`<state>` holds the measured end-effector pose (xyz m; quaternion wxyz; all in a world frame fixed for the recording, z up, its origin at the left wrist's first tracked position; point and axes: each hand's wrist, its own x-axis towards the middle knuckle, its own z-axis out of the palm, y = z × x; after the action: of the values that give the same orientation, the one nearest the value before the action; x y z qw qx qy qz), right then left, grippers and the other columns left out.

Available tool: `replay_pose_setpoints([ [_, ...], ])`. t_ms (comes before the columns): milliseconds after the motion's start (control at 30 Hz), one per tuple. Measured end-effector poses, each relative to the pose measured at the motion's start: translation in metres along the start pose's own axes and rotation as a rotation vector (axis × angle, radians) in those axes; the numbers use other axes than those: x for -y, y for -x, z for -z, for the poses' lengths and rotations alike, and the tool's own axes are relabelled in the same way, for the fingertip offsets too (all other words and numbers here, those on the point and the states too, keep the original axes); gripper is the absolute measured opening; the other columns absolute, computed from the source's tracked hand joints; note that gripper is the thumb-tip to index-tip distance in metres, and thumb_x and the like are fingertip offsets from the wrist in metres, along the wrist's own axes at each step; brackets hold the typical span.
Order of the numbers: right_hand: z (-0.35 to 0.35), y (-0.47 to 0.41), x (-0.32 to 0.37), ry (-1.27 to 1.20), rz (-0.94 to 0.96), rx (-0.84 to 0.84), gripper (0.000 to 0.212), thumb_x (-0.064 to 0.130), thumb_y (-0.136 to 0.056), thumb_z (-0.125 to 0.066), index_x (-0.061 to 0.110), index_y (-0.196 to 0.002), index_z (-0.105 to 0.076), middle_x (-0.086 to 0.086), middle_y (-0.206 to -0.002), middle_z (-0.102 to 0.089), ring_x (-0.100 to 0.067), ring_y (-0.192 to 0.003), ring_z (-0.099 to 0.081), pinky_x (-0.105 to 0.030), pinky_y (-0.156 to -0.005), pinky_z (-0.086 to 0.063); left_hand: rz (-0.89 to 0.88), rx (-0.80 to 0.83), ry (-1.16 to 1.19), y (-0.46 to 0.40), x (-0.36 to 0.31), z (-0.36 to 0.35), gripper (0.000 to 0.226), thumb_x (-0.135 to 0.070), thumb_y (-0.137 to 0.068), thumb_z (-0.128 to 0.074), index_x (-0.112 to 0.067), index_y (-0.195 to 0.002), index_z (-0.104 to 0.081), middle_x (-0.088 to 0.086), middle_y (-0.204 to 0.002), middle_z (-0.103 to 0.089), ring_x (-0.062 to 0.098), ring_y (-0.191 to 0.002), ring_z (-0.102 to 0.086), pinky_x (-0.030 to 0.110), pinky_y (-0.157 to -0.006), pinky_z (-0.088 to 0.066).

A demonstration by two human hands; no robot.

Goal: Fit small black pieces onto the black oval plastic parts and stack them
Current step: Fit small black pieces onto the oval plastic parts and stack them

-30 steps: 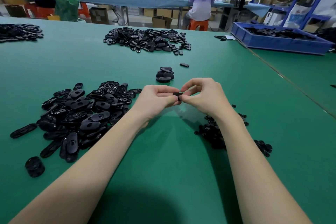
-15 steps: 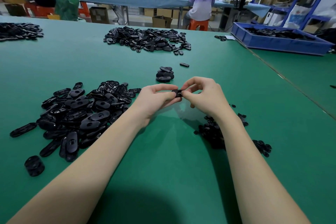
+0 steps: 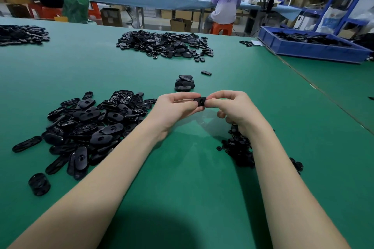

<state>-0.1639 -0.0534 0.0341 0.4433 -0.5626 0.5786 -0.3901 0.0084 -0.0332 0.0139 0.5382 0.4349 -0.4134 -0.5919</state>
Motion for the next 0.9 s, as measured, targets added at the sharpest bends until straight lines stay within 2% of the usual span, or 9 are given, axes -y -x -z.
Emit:
replay_pose_setpoints([
  [233,0.0000,-0.0020,-0.0040,-0.027,-0.030,0.001,0.007,0.021,-0.078,-0.084,0.024,-0.078,-0.078,0.012,-0.055,-0.058,-0.003,-0.040,-0.040,-0.014,-0.038,-0.026,-0.024,0.004,-0.020,-0.0001,0.0004,-0.0009,0.024,0.011,-0.089,-0.064,0.001,-0.110,-0.071,0.018,-0.102,-0.076,0.024,-0.094,-0.076,0.017,-0.079,-0.057],
  [367,-0.0011,-0.0034,-0.0051,-0.059,-0.057,0.004,0.006,0.021,-0.078,-0.084,0.023,-0.081,-0.080,0.008,-0.064,-0.066,-0.002,-0.039,-0.040,-0.016,-0.037,-0.024,-0.025,0.004,-0.038,0.0002,0.0006,-0.0009,0.025,0.010,-0.089,-0.065,0.000,-0.110,-0.071,0.018,-0.103,-0.076,0.026,-0.096,-0.075,0.019,-0.081,-0.057],
  [467,-0.0011,-0.0039,-0.0056,-0.041,-0.090,0.007,0.006,0.022,-0.077,-0.084,0.022,-0.081,-0.079,0.007,-0.070,-0.071,-0.004,-0.043,-0.040,-0.016,-0.038,-0.025,-0.030,0.006,-0.072,0.0009,0.0021,-0.0016,0.023,0.010,-0.088,-0.065,0.000,-0.108,-0.072,0.018,-0.102,-0.076,0.023,-0.089,-0.075,0.019,-0.079,-0.057],
  [633,-0.0007,-0.0061,-0.0072,-0.038,-0.121,0.004,0.007,0.019,-0.077,-0.084,0.018,-0.083,-0.080,0.008,-0.062,-0.067,-0.005,-0.040,-0.035,-0.016,-0.037,-0.023,-0.069,-0.001,-0.136,0.0014,0.0051,-0.0029,0.021,0.008,-0.088,-0.067,-0.002,-0.105,-0.073,0.015,-0.099,-0.077,0.016,-0.084,-0.075,0.016,-0.077,-0.056],
  [767,0.0004,-0.0081,-0.0074,-0.117,-0.195,0.025,0.004,0.018,-0.077,-0.083,0.016,-0.078,-0.080,-0.001,-0.072,-0.066,-0.008,-0.044,-0.031,-0.018,-0.040,-0.019,-0.112,-0.007,-0.231,0.0025,0.0037,-0.0037,0.022,0.003,-0.089,-0.070,-0.007,-0.108,-0.074,0.008,-0.095,-0.079,0.010,-0.087,-0.075,0.013,-0.077,-0.053],
  [900,0.0015,-0.0089,-0.0085,-0.122,-0.188,0.043,0.014,0.019,-0.076,-0.085,0.018,-0.085,-0.075,0.000,-0.077,-0.068,-0.007,-0.045,-0.036,-0.018,-0.038,-0.022,-0.091,-0.004,-0.153,0.0041,0.0026,-0.0056,0.021,0.006,-0.089,-0.067,0.000,-0.109,-0.073,0.015,-0.099,-0.077,0.014,-0.085,-0.074,0.016,-0.079,-0.056],
])
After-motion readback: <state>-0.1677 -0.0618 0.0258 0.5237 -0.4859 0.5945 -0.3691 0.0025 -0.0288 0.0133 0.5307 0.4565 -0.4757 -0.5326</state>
